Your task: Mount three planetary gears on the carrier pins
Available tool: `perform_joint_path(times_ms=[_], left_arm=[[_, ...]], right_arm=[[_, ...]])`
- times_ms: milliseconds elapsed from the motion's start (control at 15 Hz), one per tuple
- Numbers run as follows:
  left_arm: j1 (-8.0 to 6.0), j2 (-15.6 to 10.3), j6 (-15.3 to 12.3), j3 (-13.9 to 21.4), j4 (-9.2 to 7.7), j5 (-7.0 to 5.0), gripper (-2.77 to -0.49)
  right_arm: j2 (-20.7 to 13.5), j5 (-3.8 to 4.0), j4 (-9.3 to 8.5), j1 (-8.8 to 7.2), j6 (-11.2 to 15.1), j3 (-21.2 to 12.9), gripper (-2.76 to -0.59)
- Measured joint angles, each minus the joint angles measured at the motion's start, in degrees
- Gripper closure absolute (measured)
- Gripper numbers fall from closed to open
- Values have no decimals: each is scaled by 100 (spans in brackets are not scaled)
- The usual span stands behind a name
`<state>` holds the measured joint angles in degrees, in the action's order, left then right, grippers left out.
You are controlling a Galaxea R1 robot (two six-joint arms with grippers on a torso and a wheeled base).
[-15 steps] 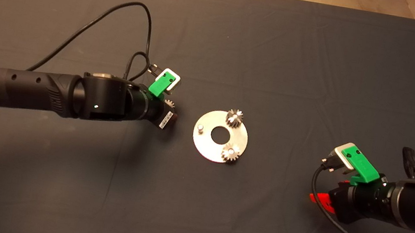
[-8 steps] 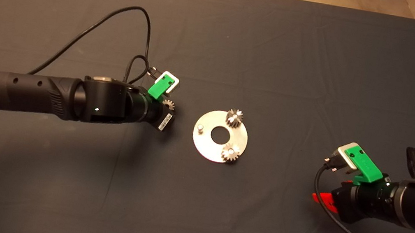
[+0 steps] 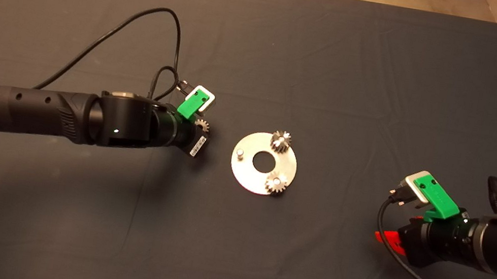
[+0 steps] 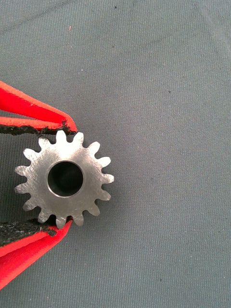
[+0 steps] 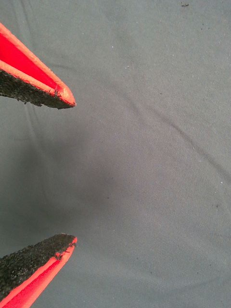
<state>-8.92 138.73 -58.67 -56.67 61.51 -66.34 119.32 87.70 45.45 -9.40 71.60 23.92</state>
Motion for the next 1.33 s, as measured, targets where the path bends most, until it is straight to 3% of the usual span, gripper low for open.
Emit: perform_joint_path(times_ms=[400, 933, 1333], left_arm=[[0, -2, 215, 1, 0, 6, -82], [0, -20, 289, 18, 2, -5, -67], [-15, -266, 369, 322, -8, -77, -60]], right_arm=[[-44, -3, 0, 0, -63, 0, -192], [-96, 0, 0, 0, -85, 0, -192], [-113, 1, 0, 0, -109, 0, -192]])
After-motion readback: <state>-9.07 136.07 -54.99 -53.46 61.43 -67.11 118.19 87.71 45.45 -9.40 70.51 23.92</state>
